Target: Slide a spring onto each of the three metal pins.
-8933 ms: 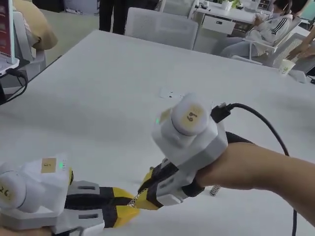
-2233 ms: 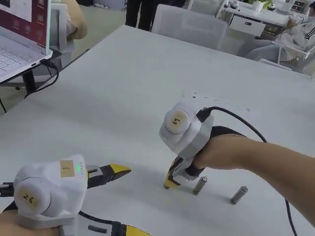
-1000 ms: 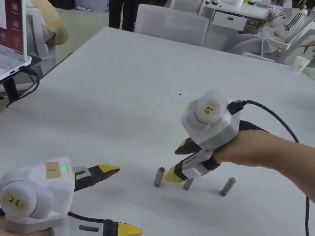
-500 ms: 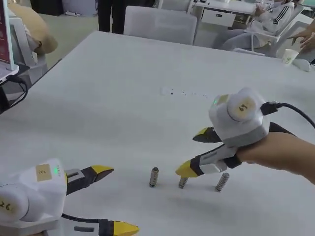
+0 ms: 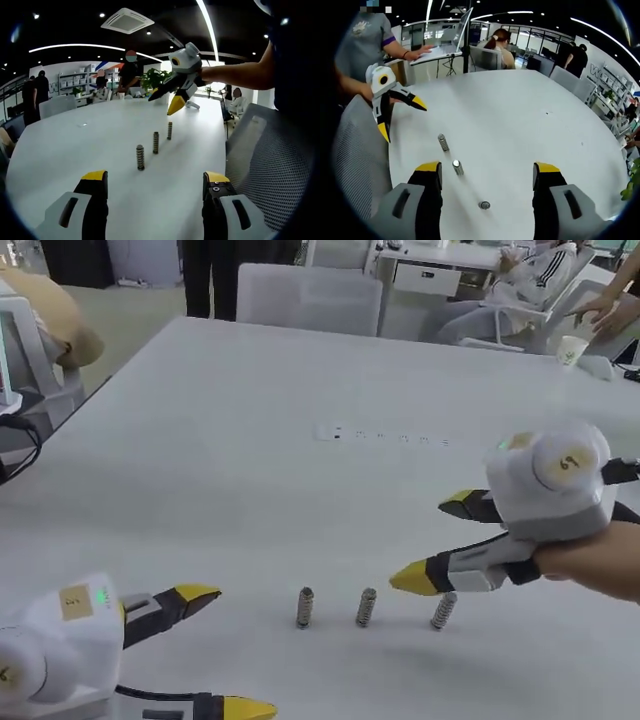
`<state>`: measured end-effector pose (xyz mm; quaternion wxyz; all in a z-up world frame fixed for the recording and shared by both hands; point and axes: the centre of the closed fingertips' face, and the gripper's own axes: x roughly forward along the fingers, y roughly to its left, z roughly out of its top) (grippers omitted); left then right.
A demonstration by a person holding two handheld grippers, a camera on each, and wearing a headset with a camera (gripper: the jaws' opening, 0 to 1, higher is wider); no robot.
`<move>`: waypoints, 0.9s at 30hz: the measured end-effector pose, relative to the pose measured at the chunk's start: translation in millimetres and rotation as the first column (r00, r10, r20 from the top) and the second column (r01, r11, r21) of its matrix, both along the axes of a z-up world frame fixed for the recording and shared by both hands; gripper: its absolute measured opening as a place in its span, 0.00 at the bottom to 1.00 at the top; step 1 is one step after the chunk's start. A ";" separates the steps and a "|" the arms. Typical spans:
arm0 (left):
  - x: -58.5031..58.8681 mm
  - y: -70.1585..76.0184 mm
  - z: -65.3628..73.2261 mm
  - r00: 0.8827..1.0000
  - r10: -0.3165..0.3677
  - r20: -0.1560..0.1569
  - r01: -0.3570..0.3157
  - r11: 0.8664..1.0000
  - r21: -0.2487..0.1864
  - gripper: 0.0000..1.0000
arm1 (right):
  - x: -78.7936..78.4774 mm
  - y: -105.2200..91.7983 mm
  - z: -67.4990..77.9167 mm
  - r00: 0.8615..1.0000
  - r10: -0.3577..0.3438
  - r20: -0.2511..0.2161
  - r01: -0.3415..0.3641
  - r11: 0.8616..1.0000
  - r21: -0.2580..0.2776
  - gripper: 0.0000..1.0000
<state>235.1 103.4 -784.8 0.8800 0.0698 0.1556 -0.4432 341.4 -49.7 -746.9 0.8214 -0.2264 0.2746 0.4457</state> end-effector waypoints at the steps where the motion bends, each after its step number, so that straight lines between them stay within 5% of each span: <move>1: 0.4 -0.2 0.3 1.000 0.000 0.000 0.000 1.000 0.001 0.74 | -0.2 -3.2 0.3 1.000 -0.008 -0.002 0.008 1.000 0.005 0.74; 16: 5.6 -6.8 4.0 1.000 -0.005 -0.001 0.005 1.000 0.004 0.75 | -26.9 -42.2 -5.8 0.997 -0.074 0.034 0.071 0.993 0.098 0.79; 22: 5.3 -7.3 3.5 1.000 0.003 -0.003 -0.003 1.000 -0.010 0.75 | -44.4 -46.0 -10.5 0.994 -0.064 0.088 0.049 0.985 0.166 0.80; 27: 2.6 -5.9 0.6 1.000 0.009 -0.011 -0.009 1.000 -0.014 0.76 | -60.0 -50.7 -25.0 0.995 -0.080 0.067 0.066 0.980 0.190 0.83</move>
